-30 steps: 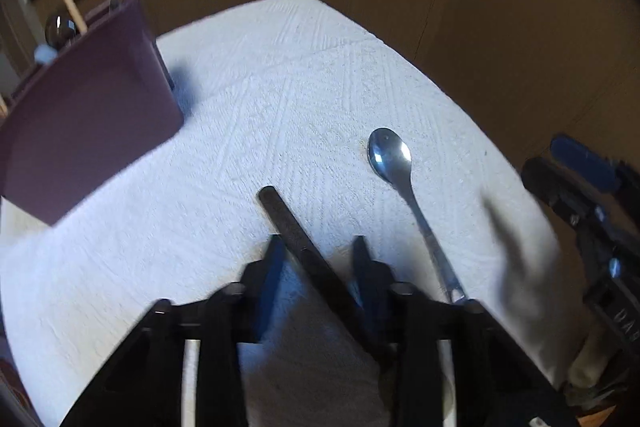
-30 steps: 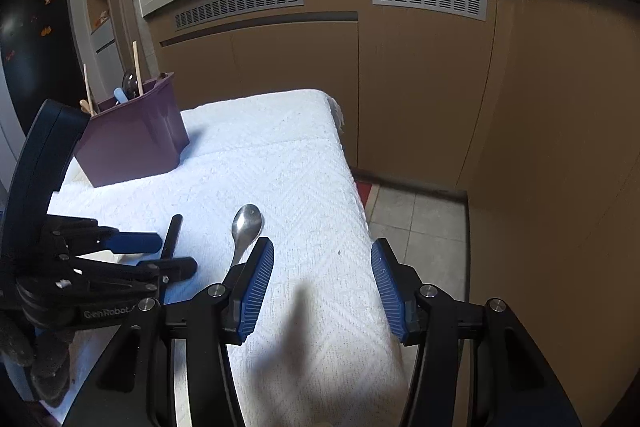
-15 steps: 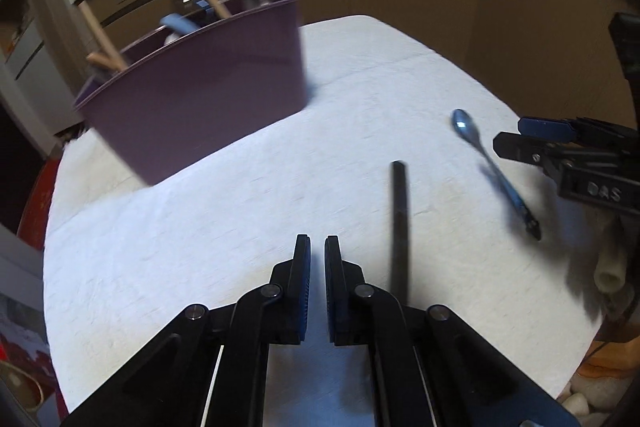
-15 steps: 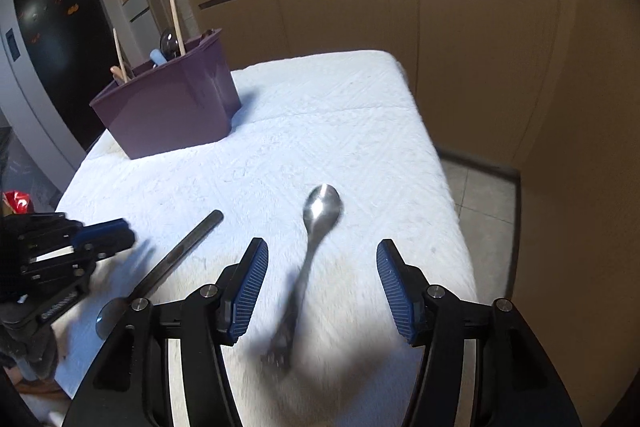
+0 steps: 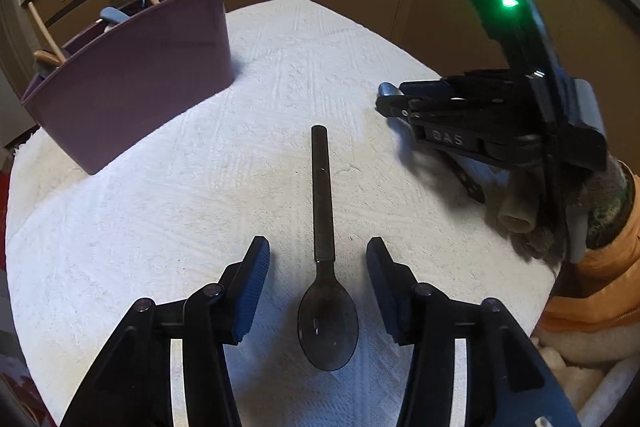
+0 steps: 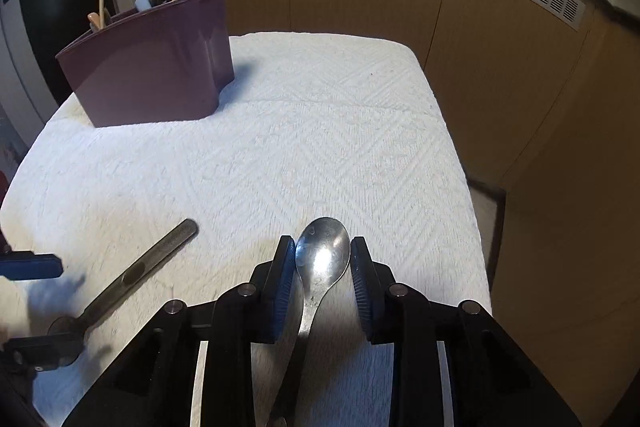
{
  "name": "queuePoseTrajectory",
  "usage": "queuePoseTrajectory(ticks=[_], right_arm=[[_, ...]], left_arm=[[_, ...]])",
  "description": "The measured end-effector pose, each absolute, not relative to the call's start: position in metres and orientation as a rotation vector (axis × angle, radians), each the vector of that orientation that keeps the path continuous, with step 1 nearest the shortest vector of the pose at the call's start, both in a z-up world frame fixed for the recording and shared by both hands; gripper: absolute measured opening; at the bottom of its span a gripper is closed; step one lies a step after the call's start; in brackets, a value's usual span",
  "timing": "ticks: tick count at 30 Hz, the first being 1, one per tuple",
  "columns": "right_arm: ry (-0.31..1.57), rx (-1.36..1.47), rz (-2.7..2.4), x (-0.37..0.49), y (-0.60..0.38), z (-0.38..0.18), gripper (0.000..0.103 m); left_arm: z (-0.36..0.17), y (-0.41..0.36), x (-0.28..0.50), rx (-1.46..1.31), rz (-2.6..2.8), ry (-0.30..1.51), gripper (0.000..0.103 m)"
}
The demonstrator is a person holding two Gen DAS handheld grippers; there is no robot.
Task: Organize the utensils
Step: 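Grasp the dark-handled spoon with the left tool while the right tool grasps the metal teaspoon, then carry both spoons up over the purple caddy with both tools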
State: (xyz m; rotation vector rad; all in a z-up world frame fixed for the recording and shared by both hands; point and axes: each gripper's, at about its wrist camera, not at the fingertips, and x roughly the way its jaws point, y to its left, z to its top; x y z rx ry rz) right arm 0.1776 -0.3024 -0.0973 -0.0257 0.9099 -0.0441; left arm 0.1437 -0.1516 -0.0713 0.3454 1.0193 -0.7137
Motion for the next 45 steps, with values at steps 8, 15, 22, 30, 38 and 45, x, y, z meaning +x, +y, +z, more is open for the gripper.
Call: queuePoseTrajectory(ticks=[8, 15, 22, 30, 38, 45], right_arm=[[0.890, 0.055, -0.021, 0.144, -0.308, -0.095, 0.029], [0.870, 0.038, -0.024, 0.133, -0.312, -0.087, 0.029], [0.862, 0.042, -0.013, 0.131, -0.309, -0.083, 0.029], [0.834, 0.050, 0.043, 0.124, -0.300, -0.063, 0.029], [0.775, 0.026, 0.123, 0.125, -0.270, -0.030, 0.029], [0.700, -0.036, 0.157, 0.129, -0.242, 0.006, 0.029]], left_arm=[[-0.083, -0.178, 0.170, 0.396, -0.679, 1.096, 0.023], [-0.087, -0.209, 0.191, 0.474, -0.678, 1.138, 0.020], [-0.087, -0.209, 0.203, 0.401, -0.674, 1.131, 0.010], [-0.052, -0.153, 0.179, 0.218, -0.648, 0.964, 0.010], [0.005, -0.094, 0.164, 0.109, -0.578, 0.770, 0.010], [0.038, -0.071, 0.165, 0.018, -0.518, 0.619, 0.010]])
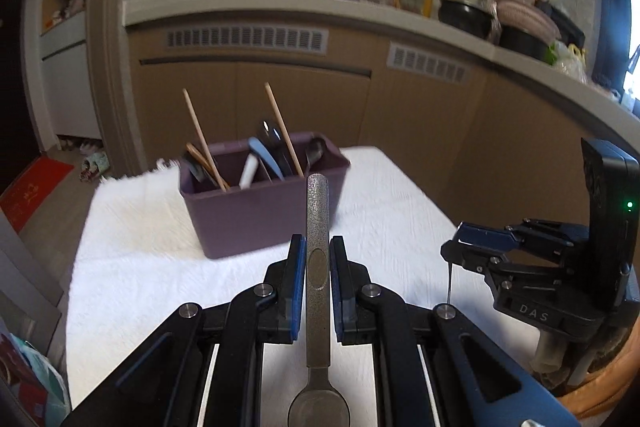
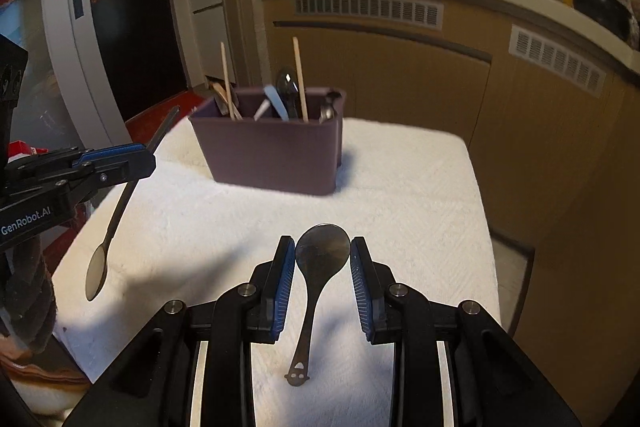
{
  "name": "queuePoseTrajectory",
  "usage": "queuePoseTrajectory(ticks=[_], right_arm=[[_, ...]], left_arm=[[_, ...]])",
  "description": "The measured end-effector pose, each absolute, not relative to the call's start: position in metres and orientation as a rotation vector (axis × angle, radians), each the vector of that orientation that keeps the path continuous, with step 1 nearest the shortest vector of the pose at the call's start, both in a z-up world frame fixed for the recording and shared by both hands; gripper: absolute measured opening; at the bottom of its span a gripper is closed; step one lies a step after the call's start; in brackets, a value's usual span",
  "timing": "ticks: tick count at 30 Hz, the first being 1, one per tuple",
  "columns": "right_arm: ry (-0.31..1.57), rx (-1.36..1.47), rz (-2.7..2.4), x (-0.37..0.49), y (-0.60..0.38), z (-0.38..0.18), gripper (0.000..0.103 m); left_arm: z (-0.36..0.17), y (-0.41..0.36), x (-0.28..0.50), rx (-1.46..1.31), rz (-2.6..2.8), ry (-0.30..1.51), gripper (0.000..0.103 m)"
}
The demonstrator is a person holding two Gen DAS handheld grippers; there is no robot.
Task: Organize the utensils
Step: 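Carry both spoons up over the purple caddy with both tools, then drop both spoons into the caddy, opening both tools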
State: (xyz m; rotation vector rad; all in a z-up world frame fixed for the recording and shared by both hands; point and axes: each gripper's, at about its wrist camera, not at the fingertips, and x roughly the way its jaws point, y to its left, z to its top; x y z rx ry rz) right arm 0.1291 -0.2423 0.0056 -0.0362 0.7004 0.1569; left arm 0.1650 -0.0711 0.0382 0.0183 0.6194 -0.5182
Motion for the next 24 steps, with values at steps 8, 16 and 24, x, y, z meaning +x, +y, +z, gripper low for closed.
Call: queuePoseTrajectory(ticks=[8, 16, 24], right_arm=[[0.531, -0.093, 0.151, 0.151, -0.230, 0.080, 0.029], [0.374, -0.089, 0.135, 0.198, -0.232, 0.146, 0.029], [0.350, -0.083, 0.139, 0.261, -0.225, 0.156, 0.029]], left_arm=[[0.094, -0.054, 0.194, -0.044, -0.473, 0.463, 0.010], [0.145, -0.049, 0.243, -0.078, -0.386, 0.283, 0.010], [0.142, -0.048, 0.300, -0.100, -0.340, 0.250, 0.010]])
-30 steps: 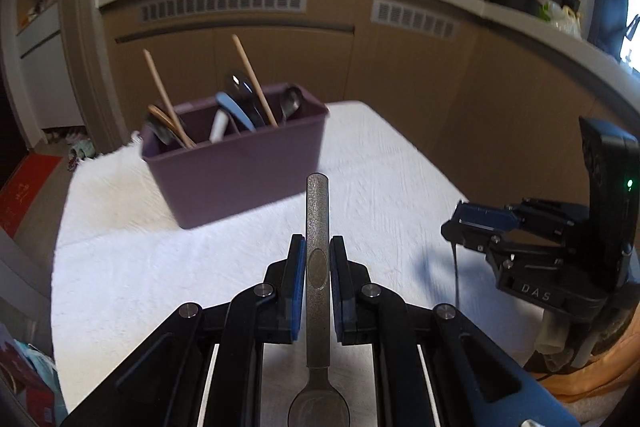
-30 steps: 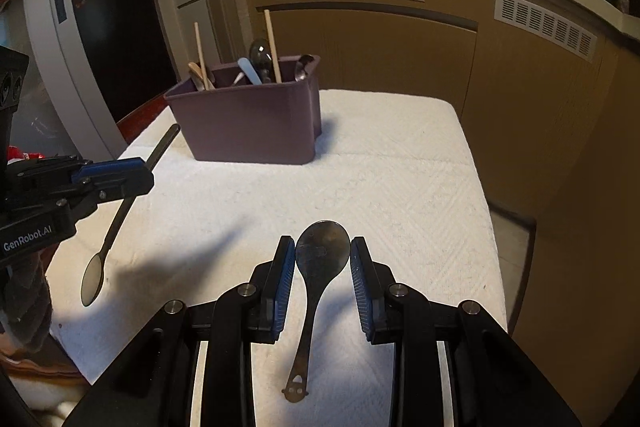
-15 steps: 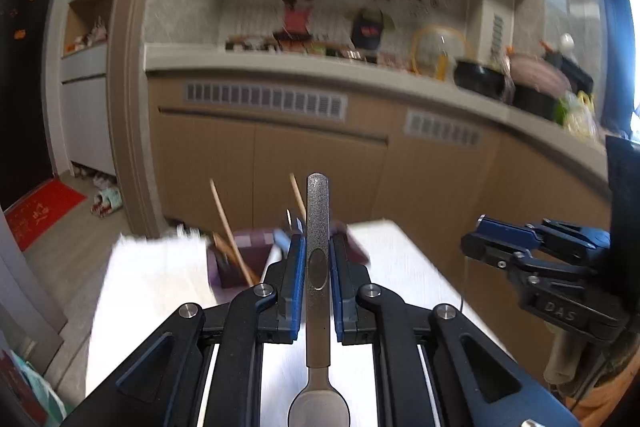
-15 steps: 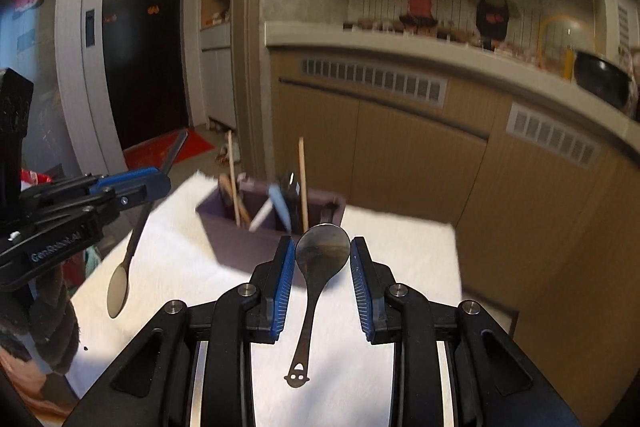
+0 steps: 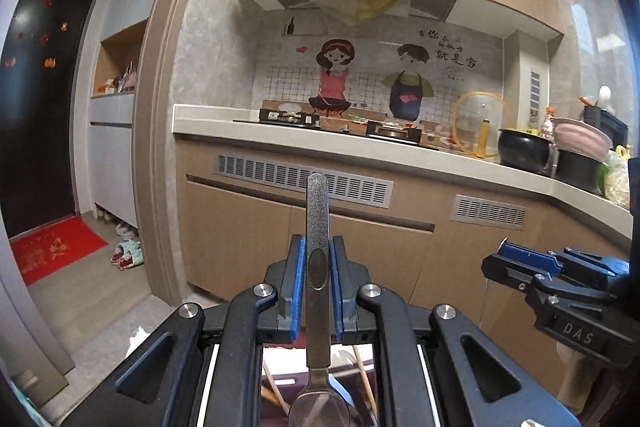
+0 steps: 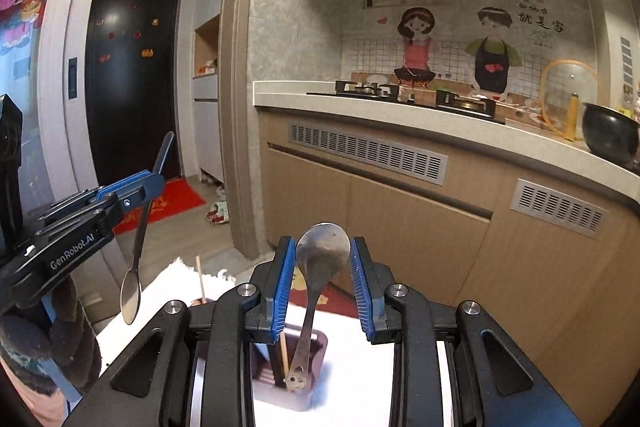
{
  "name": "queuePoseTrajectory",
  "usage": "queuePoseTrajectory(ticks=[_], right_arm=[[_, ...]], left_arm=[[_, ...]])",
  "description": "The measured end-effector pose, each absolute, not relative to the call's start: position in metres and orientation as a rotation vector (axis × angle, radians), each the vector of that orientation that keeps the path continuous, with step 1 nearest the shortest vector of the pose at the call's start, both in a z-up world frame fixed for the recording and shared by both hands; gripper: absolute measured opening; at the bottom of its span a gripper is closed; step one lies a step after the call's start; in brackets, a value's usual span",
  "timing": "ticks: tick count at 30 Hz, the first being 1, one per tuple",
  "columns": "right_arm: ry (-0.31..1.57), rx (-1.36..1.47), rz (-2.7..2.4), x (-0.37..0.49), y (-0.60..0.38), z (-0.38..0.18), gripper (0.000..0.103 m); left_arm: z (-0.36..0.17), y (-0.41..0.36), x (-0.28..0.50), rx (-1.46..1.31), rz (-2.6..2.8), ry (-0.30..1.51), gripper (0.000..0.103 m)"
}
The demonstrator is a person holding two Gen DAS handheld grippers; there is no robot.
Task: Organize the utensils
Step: 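Drop both spoons into the caddy, opening both tools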
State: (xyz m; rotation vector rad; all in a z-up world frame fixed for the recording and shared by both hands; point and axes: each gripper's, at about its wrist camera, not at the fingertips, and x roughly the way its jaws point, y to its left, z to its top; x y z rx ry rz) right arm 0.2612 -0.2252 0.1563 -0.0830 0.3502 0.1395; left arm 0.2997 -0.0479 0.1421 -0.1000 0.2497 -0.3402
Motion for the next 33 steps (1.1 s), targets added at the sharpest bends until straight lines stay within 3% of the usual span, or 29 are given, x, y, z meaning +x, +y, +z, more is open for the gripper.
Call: queuePoseTrajectory(ticks=[14, 22, 33], right_arm=[[0.509, -0.104, 0.188, 0.338, -0.202, 0.073, 0.029], [0.595, -0.112, 0.215, 0.348, -0.195, 0.033, 0.029], [0.675, -0.122, 0.235, 0.341, -0.188, 0.001, 0.030]], left_arm=[[0.055, -0.054, 0.354, -0.105, -0.294, 0.373, 0.010], [0.027, -0.055, 0.345, -0.079, -0.292, 0.376, 0.010], [0.000, -0.058, 0.348, -0.113, -0.309, 0.515, 0.014]])
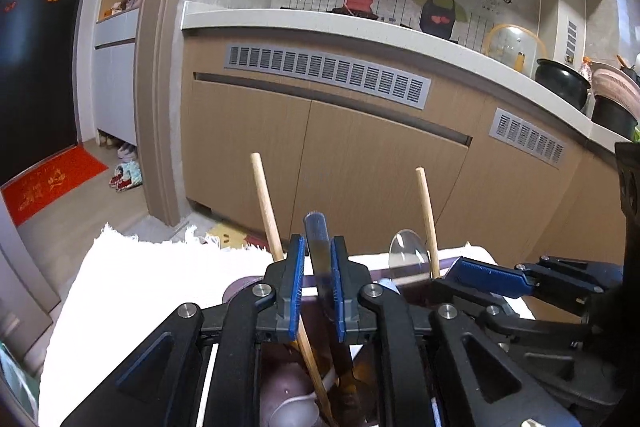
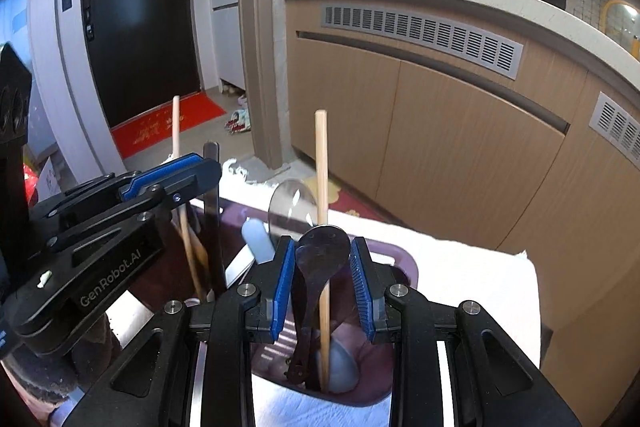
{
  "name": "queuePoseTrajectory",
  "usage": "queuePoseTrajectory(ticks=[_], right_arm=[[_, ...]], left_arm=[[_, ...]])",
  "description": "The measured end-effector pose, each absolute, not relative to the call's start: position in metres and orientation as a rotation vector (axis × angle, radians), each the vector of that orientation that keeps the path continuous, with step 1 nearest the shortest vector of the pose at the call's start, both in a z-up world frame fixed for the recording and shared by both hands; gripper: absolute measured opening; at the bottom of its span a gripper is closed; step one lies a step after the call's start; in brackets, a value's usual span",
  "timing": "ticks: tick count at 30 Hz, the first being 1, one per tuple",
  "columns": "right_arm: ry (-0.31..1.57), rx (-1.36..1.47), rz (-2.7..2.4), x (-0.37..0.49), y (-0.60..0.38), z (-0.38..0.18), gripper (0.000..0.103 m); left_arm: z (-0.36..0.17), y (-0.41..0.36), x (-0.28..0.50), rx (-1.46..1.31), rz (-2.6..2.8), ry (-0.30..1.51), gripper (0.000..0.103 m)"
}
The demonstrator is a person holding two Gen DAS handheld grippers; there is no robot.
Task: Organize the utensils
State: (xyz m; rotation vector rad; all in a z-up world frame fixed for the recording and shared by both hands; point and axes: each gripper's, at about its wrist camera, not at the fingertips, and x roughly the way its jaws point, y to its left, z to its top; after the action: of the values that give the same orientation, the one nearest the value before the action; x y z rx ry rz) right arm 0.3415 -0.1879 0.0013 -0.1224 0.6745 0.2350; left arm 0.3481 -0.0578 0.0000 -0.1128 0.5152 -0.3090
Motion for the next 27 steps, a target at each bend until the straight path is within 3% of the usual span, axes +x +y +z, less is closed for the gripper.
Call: queuePoseTrajectory(ticks=[3, 5, 8, 10, 14, 17, 27], right_arm=[[0.678, -0.113, 0.235, 0.335, -0.189, 0.002, 0.031], [0.670, -0.102, 0.231, 0.329, -0.190, 0.005, 0.032], [0.636, -0.084, 0.208, 0.312, -0.198, 0.015, 0.047], [0.600, -0.070, 0.188, 0.297, -0.202, 0.021, 0.062], [0.558, -0.033, 0.168, 0.257, -0.212, 0.026, 0.074], [0.549, -0.013, 0.156, 0.227, -0.216, 0.021, 0.078], [0.540, -0.006, 0.088, 0.131, -0.219, -0.010, 0.091]], left_arm=[[0.003, -0.057, 0.342, -0.114, -0.310, 0.524, 0.024], [0.009, -0.054, 0.334, -0.119, -0.303, 0.519, 0.040], [0.017, -0.044, 0.317, -0.143, -0.288, 0.498, 0.061], [0.023, -0.036, 0.300, -0.162, -0.271, 0.484, 0.070], [0.025, -0.024, 0.264, -0.160, -0.232, 0.475, 0.093], [0.019, -0.019, 0.230, -0.135, -0.188, 0.478, 0.102], [-0.017, -0.038, 0.131, 0.042, -0.156, 0.532, 0.102]])
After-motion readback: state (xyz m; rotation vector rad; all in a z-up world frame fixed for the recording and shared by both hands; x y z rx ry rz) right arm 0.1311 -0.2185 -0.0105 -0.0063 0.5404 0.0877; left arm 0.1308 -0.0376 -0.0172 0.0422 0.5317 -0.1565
